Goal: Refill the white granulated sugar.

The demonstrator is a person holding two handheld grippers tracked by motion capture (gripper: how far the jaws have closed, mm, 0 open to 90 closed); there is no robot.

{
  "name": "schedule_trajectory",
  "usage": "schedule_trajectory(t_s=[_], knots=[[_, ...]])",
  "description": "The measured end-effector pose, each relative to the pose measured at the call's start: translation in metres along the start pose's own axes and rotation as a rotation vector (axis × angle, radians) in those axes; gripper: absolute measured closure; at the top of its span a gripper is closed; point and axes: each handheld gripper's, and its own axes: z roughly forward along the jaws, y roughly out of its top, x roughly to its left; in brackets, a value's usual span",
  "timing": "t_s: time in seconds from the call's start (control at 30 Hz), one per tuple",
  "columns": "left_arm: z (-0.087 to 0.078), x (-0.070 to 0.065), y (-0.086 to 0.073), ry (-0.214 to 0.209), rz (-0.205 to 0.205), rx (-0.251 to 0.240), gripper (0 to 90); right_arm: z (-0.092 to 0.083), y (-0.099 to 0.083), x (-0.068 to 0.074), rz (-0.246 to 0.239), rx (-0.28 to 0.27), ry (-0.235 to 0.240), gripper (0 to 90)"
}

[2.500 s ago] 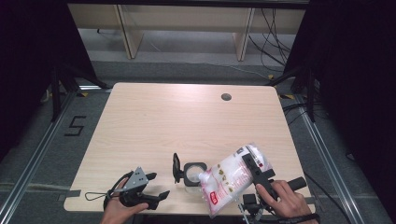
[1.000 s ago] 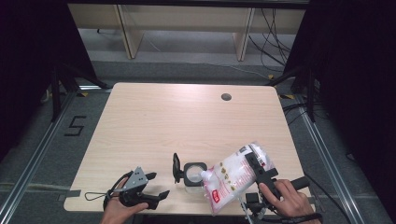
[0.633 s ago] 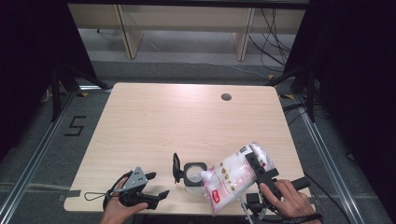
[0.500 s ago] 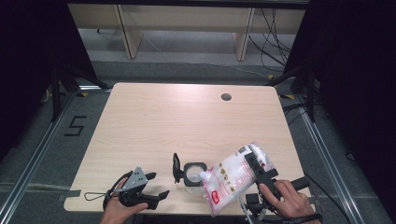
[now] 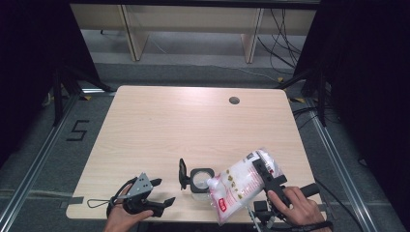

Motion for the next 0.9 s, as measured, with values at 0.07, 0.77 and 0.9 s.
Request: schedule_trajectory(t_s=[0.07, 0.77, 0.9], knots=[[0.0000, -0.0001, 0.0001, 0.000, -0.001, -0.003, 18.5, -0.0002, 0.0002, -0.0001, 0.001, 0.000, 0.003, 41.2], [0.0000, 0.0000, 0.0000, -0.002, 0.001, 0.000, 18.5, -0.0024, -0.0030, -0.0010, 0.019, 0.010, -0.015, 41.2], [0.0002, 0.0000, 0.0004, 0.001, -0.003, 0.001, 18.5, -0.0019, -0.0036, -0.0027, 0.002, 0.000, -0.012, 41.2]])
